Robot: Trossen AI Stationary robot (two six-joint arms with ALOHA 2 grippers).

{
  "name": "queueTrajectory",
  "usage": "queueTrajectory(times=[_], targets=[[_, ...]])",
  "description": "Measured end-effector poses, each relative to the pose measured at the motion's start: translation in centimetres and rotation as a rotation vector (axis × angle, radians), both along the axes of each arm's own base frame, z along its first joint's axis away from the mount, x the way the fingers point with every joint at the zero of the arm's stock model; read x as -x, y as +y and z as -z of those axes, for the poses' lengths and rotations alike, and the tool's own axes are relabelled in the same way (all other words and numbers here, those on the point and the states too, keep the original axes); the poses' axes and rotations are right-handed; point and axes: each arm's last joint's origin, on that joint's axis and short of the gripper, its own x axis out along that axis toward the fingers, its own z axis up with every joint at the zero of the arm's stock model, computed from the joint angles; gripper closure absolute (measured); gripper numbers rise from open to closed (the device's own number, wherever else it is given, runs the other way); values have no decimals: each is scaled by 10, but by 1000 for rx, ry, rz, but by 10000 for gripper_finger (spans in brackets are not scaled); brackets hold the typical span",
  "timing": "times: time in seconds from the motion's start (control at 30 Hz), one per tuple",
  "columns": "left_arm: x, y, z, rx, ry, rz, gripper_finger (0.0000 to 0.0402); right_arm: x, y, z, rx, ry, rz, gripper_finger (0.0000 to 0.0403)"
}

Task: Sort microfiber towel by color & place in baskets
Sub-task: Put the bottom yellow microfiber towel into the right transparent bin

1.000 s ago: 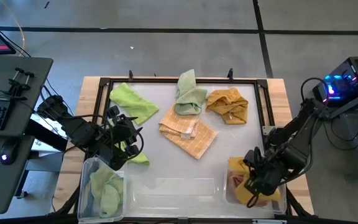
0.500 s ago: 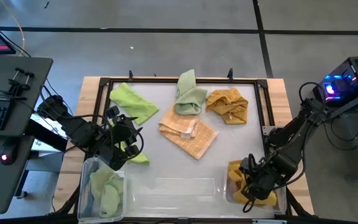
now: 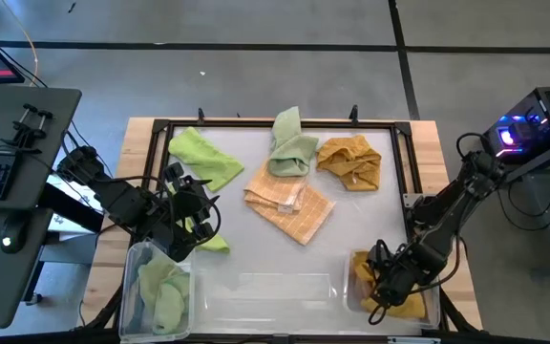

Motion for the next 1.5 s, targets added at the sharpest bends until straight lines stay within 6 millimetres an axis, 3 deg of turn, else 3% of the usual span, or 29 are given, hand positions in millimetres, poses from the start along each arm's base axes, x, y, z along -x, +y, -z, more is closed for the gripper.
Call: queueTrajectory(times=[0.37, 0.63, 0.9, 1.27, 1.5], targets=[[0, 0, 0, 0, 0, 0, 218, 0, 5, 11, -120, 52, -21, 265], [0, 0, 0, -1, 0, 0, 218, -6, 13, -17, -225, 35, -28, 263], [0, 0, 0, -1, 0, 0, 218, -4, 8, -29, -173, 92, 120, 259], [0, 0, 0, -1, 0, 0, 218, -1, 4, -38, -198, 66, 194, 182], [0, 0, 0, -1, 0, 0, 218, -1, -3, -47, -157, -109, 219, 177]])
